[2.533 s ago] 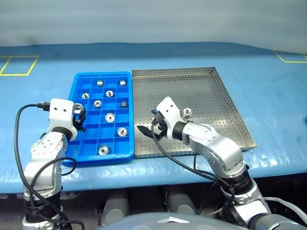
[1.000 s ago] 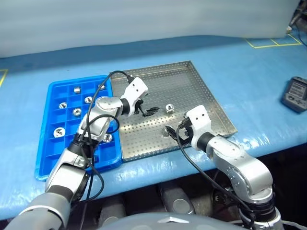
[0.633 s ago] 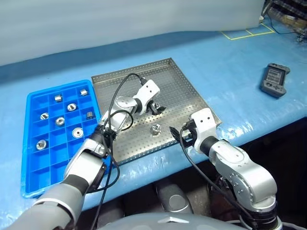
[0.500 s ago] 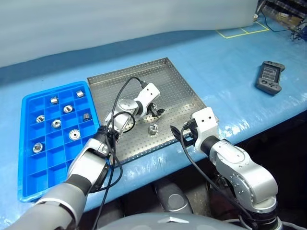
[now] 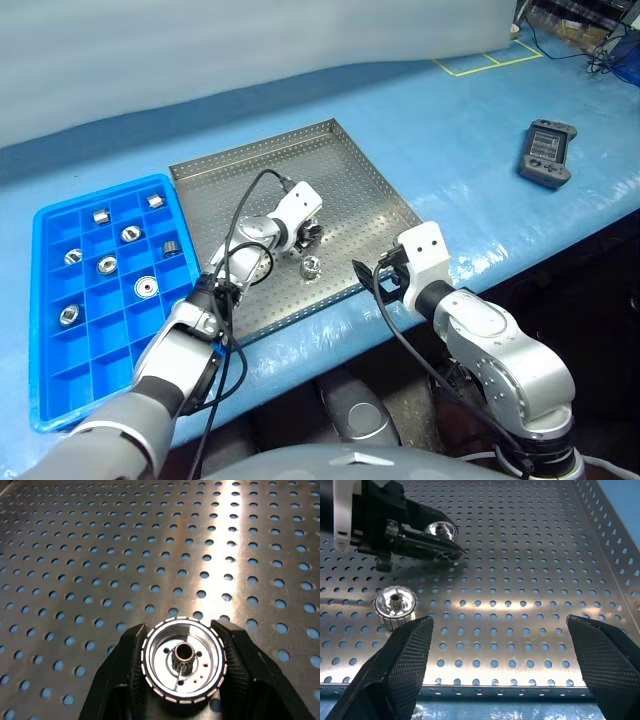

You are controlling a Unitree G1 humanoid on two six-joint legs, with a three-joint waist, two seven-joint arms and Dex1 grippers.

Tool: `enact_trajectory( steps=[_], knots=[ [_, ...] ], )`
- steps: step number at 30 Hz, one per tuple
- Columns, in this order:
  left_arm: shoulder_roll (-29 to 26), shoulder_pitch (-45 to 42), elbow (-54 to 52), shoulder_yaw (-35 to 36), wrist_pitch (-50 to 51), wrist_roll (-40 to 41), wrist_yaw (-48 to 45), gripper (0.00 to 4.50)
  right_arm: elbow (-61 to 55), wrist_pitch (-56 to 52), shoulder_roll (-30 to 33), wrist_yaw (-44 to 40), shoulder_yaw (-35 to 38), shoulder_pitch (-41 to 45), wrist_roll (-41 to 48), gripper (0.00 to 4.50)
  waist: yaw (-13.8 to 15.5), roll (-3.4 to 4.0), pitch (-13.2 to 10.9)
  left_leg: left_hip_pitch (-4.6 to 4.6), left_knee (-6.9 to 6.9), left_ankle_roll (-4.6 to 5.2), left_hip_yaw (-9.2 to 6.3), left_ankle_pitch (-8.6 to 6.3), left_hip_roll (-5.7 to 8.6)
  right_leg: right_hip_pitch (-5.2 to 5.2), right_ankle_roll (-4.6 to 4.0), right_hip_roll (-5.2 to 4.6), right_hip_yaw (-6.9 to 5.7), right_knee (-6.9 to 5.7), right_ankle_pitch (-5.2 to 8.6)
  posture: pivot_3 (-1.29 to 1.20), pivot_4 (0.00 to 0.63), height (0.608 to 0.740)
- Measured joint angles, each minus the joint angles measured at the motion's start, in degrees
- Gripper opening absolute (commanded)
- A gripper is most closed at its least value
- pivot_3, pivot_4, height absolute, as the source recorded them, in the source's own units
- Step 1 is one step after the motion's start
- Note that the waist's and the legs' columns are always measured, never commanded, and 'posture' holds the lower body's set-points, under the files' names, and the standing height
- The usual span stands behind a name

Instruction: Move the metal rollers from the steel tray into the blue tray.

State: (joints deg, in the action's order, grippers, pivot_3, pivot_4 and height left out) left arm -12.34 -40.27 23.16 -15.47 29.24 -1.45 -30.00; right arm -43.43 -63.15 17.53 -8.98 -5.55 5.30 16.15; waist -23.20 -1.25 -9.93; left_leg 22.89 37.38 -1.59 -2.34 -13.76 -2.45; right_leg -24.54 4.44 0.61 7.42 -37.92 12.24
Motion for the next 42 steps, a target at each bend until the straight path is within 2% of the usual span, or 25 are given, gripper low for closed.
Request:
enact_trajectory(
  steps=[8,14,22,29,42],
  knots=[
    [-2.9,7.1,-26.7,10.1,9.9,5.3,2.0,1.71,3.9,0.4,-0.1,-2.7,-3.1,4.1,0.3,4.50,4.2,0.01,0.0,0.05,-0.31,0.00,-0.07,0.00,0.00,-0.10,-0.06,-0.01,-0.05,0.13,0.09,-0.16,0.150,0.740],
    [-7.6,18.0,-47.7,18.6,18.4,6.7,7.0,1.71,7.5,1.5,-0.6,-5.6,-6.5,8.0,0.8,4.50,8.5,0.01,0.0,0.04,-0.21,-0.01,-0.15,0.00,0.00,-0.08,-0.07,-0.02,-0.14,0.10,0.10,-0.07,0.150,0.740],
    [-8.5,32.5,-64.0,26.2,24.8,6.6,12.6,1.71,11.4,3.9,-1.6,-9.1,-11.0,11.6,1.1,4.50,14.3,-0.02,0.0,0.07,-0.16,-0.01,-0.19,0.00,0.02,-0.06,-0.11,-0.05,-0.23,0.14,0.11,0.03,0.150,0.740],
    [-5.8,41.0,-69.6,27.9,27.8,5.9,17.8,1.71,13.4,5.2,-2.1,-11.2,-12.5,12.9,1.2,4.50,18.4,-0.06,0.0,0.06,0.01,-0.03,-0.26,0.01,0.01,0.02,-0.17,-0.07,-0.37,0.11,0.11,0.05,0.150,0.740],
    [-1.2,50.4,-67.6,26.1,27.7,4.3,22.8,1.71,13.5,5.2,-1.9,-11.2,-12.4,12.1,1.1,4.50,19.2,-0.10,0.0,0.06,0.01,-0.03,-0.26,0.01,-0.01,0.01,-0.41,-0.06,-0.41,0.09,0.23,0.01,0.150,0.740]
  ],
)
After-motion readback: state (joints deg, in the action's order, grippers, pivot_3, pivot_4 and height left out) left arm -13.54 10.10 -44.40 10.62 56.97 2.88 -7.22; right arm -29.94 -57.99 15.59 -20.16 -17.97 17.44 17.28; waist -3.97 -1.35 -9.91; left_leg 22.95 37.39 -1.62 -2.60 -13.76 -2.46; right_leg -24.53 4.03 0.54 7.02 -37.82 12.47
